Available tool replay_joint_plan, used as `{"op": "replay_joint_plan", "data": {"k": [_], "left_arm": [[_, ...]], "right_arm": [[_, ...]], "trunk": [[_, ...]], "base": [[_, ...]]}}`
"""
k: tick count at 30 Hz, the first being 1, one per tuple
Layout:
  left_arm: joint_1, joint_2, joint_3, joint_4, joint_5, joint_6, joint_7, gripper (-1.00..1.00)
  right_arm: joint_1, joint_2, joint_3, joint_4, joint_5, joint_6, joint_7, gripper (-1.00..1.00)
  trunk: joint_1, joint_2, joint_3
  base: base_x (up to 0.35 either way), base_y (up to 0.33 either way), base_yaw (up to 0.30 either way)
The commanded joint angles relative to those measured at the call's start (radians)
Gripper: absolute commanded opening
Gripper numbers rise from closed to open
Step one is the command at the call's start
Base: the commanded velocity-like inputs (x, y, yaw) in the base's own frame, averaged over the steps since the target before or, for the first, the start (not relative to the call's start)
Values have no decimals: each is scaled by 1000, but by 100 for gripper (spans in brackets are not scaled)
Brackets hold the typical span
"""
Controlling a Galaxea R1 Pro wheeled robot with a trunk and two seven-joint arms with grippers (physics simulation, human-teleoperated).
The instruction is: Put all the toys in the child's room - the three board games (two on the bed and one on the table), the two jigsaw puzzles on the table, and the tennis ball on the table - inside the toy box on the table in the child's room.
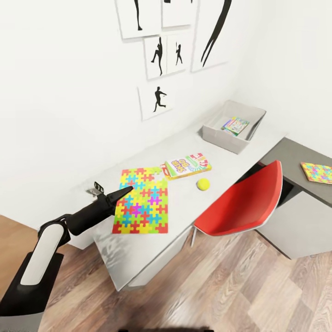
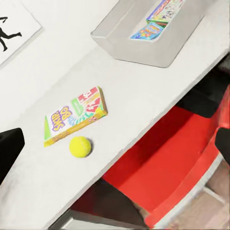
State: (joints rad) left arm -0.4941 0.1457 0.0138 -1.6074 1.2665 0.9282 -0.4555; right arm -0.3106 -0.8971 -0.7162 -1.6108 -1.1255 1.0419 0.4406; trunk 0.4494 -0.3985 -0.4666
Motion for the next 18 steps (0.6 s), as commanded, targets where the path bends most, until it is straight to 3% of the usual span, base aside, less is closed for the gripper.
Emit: {"op": "replay_joint_plan", "data": {"k": [1,3,4,5,6,10,18], "left_arm": [[-2,0,1,0,1,7,2,-100],[-3,-1,0,0,3,8,21,-100],[-5,-2,0,0,7,10,47,-100],[-5,-2,0,0,7,10,47,-100],[-9,-6,-1,0,21,21,86,-100],[-8,-8,-2,0,24,21,88,-100],[-8,-9,-3,0,25,20,74,-100]], "right_arm": [[8,9,-21,1,21,5,10,100],[24,31,-52,2,51,5,10,100],[40,58,-74,2,85,5,10,100],[40,58,-74,2,85,5,10,100],[86,131,-108,-1,168,5,38,100],[95,142,-111,-1,182,5,87,100],[99,146,-111,-2,186,5,99,100]], "trunk": [[1,-2,-1],[1,-2,0],[1,-2,1],[1,-2,1],[1,-2,2],[1,-2,4],[1,-2,9]], "base": [[0,0,-273],[0,0,-274],[0,0,-275],[0,0,-275],[0,0,-276],[0,0,-276],[0,0,-276]]}}
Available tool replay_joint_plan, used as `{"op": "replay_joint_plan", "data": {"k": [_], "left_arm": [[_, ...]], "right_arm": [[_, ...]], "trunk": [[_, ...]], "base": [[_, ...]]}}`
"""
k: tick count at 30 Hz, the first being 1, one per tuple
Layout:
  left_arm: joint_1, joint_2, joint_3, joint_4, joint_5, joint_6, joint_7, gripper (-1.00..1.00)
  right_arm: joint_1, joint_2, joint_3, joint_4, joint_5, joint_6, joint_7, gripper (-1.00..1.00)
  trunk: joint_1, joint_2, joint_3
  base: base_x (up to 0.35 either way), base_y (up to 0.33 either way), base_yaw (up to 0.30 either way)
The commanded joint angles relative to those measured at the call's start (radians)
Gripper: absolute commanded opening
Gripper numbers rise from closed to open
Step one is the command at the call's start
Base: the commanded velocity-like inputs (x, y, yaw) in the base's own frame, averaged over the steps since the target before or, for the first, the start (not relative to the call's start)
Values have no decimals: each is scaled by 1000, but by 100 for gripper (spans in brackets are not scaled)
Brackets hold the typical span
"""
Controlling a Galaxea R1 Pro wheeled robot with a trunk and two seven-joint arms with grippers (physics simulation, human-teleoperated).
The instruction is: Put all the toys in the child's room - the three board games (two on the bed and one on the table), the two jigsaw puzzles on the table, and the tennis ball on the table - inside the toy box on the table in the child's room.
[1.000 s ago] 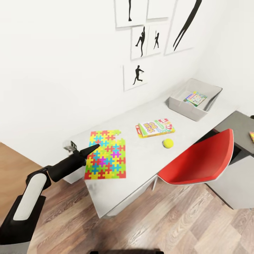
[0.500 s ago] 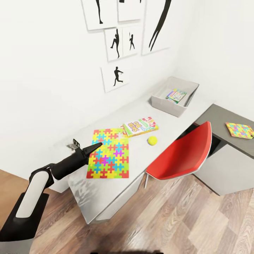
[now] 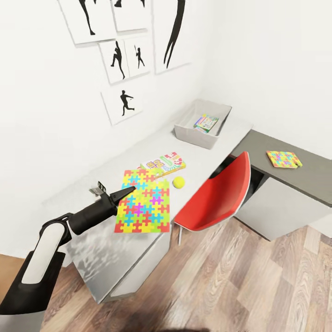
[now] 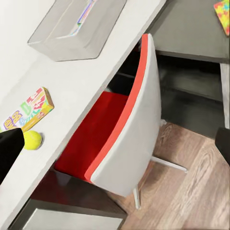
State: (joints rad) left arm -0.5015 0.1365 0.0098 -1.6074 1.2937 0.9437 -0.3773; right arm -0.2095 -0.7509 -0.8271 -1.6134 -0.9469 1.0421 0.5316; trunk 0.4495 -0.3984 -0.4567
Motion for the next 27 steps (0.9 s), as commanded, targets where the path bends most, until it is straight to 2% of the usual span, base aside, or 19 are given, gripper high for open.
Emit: {"op": "replay_joint_plan", "data": {"k": [1,2,7,11,16,19,27], "left_arm": [[-1,0,1,0,-3,4,-13,-100],[0,1,0,0,-3,3,-48,-100],[2,1,1,0,-3,1,-128,-100],[2,2,3,0,-4,2,-143,-100],[0,5,5,0,-4,6,-145,-100],[6,8,22,0,-2,9,-153,-100],[11,4,49,0,-1,7,-197,-100]], "right_arm": [[-1,0,0,0,8,5,8,100],[1,0,0,0,8,5,9,100],[3,4,0,-1,7,5,13,100],[4,11,8,-2,7,5,37,100],[4,31,38,-2,8,5,60,100],[4,40,58,-2,8,5,68,100],[4,44,68,-2,8,5,72,100]], "trunk": [[1,-2,-1],[1,-2,0],[1,-2,3],[1,-2,7],[1,-2,13],[1,-2,17],[1,-2,27]], "base": [[0,0,-276],[0,0,-276],[0,0,-267],[0,0,-228],[0,0,-211],[0,0,-206],[-46,-24,-200]]}}
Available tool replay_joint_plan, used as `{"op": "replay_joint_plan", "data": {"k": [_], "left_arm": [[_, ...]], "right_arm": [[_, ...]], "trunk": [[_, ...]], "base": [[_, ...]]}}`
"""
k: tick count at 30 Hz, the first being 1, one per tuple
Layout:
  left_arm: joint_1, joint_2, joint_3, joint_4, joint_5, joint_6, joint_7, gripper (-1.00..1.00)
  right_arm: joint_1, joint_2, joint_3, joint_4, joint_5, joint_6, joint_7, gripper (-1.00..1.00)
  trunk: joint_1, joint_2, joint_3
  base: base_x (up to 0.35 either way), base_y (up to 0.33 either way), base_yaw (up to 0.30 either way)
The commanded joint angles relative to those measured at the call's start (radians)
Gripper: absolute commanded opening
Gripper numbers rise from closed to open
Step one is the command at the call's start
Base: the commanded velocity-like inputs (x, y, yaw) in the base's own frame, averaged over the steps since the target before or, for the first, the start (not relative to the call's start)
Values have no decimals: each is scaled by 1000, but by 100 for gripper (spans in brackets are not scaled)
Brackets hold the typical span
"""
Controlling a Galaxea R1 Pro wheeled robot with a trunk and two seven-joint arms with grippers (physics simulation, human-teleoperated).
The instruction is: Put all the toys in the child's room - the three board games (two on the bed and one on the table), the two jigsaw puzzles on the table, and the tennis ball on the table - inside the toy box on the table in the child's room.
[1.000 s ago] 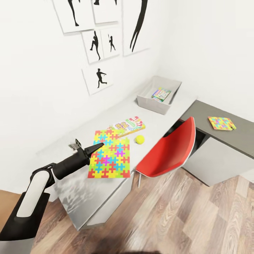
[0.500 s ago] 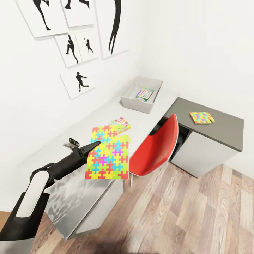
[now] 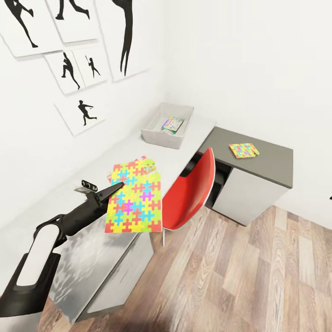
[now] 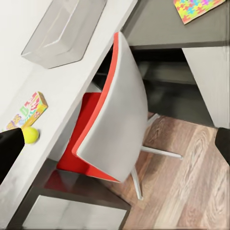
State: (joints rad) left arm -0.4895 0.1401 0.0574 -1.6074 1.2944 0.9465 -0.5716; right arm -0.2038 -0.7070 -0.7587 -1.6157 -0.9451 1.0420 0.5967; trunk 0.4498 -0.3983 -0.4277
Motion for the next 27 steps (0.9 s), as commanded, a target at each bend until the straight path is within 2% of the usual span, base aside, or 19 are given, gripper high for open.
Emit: {"op": "replay_joint_plan", "data": {"k": [1,11,14,15,16,17,18,23,24,27], "left_arm": [[0,0,3,0,-2,4,-5,-100],[7,0,7,0,-2,1,-7,-100],[-2,-3,-22,0,-3,1,5,-100],[-11,-8,-44,0,-4,1,45,-100],[-13,-8,-45,0,-4,1,58,-100],[-20,-8,-38,0,-3,3,91,-100],[-40,-4,-14,0,2,11,138,-100],[-55,3,13,1,32,34,172,-100],[-55,7,33,1,50,42,180,-100],[-54,11,65,1,66,50,187,-100]], "right_arm": [[-2,0,0,0,6,5,7,100],[-2,1,1,0,6,5,8,100],[-2,1,1,0,6,5,8,100],[-2,1,2,0,6,5,8,100],[-2,1,2,0,6,5,8,100],[-2,1,3,0,6,5,8,100],[-2,1,4,0,6,5,8,100],[-2,2,6,0,6,5,8,100],[-2,2,7,0,5,5,8,100],[-2,2,18,0,6,5,8,100]], "trunk": [[0,-2,0],[0,-2,13],[0,-2,17],[0,-2,18],[0,-2,20],[0,-2,21],[0,-2,22],[0,-2,29],[0,-2,30],[0,-2,34]], "base": [[-179,-113,-193],[-164,-108,-190],[-36,-24,-187],[-9,-6,-185],[-7,-5,-185],[-4,-3,-185],[-2,-1,-184],[-1,-1,-183],[-1,0,-181],[0,0,-180]]}}
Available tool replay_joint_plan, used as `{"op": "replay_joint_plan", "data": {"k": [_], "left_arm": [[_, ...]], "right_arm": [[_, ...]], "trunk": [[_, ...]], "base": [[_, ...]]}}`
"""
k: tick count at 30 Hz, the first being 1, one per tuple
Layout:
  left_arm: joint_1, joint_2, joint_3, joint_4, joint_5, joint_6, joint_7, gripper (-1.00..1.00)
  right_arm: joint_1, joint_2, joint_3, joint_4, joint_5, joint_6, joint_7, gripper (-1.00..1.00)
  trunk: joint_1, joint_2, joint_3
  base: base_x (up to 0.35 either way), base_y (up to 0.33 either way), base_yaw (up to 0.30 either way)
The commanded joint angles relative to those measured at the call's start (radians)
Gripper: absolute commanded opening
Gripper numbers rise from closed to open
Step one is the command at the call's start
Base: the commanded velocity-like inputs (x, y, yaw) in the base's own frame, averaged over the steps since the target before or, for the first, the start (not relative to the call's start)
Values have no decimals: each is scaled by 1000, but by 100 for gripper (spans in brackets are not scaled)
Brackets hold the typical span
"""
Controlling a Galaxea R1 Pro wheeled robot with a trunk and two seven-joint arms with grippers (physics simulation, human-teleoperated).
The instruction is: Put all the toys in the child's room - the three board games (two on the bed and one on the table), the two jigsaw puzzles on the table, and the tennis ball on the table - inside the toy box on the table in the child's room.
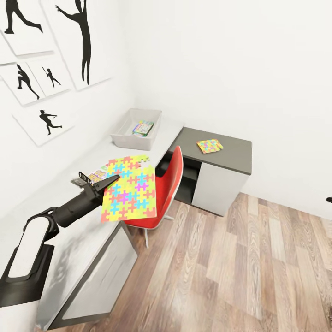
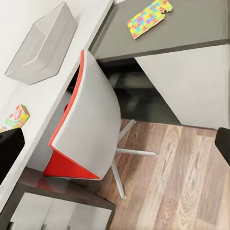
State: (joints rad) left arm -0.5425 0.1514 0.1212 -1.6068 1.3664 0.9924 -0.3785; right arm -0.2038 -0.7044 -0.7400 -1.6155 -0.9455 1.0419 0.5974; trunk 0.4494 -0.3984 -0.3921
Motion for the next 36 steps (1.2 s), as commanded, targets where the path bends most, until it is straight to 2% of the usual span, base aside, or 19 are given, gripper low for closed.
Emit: {"op": "replay_joint_plan", "data": {"k": [1,3,9,20,27,36], "left_arm": [[-1,0,2,0,-6,4,-6,-100],[3,2,18,0,2,8,-3,-100],[10,5,32,-1,10,11,-6,-100],[11,1,33,-1,11,11,-9,-100],[12,-6,32,-1,11,7,-9,-100],[12,-6,32,-1,11,7,-11,-100]], "right_arm": [[-2,0,-1,0,6,5,7,100],[-2,0,18,0,6,5,7,100],[-2,0,37,0,7,5,7,100],[-2,0,42,0,7,5,7,100],[-2,0,41,0,5,5,28,100],[-2,0,41,0,5,5,38,100]], "trunk": [[1,-2,0],[1,-2,3],[1,-2,11],[1,-2,25],[1,-2,26],[1,-2,26]], "base": [[0,0,-180],[0,0,-179],[13,-9,-178],[224,-135,-168],[90,-86,-22],[138,-239,9]]}}
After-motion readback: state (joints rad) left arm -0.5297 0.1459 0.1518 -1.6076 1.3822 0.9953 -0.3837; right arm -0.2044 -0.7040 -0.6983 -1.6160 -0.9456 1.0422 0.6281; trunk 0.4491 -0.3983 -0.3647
